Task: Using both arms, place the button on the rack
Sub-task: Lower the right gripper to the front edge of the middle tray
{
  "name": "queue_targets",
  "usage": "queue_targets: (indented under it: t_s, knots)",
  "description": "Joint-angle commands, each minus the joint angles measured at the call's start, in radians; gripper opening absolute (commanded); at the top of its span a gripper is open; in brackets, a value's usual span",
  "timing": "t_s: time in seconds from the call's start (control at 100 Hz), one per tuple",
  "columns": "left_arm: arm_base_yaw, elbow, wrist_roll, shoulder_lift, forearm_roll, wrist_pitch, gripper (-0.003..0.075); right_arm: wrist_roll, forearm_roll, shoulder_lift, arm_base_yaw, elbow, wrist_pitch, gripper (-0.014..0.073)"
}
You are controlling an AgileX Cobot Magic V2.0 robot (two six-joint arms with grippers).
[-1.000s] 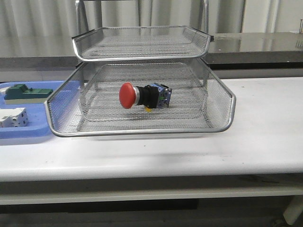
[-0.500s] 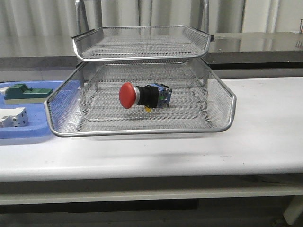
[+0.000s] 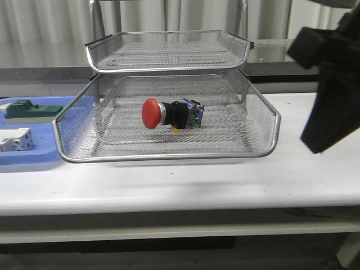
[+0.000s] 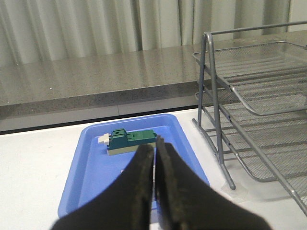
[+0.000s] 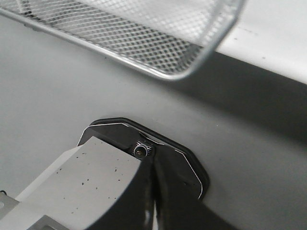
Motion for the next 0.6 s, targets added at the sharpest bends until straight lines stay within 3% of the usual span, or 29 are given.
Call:
queue_targets:
  t_s: [0.0,0.59]
  knots:
    - [0.003,-0.029,-0.007,0.007,-0.009,-0.081,0.0004,-0.013,0.019,0.035,0.05,-0.058,-0.044,-0.0067]
    - [0.003,-0.029,-0.007,0.007,-0.009,-0.081,0.0004,-0.013,-0.038,0.354,0.278,-0.251,-0.081,-0.0067]
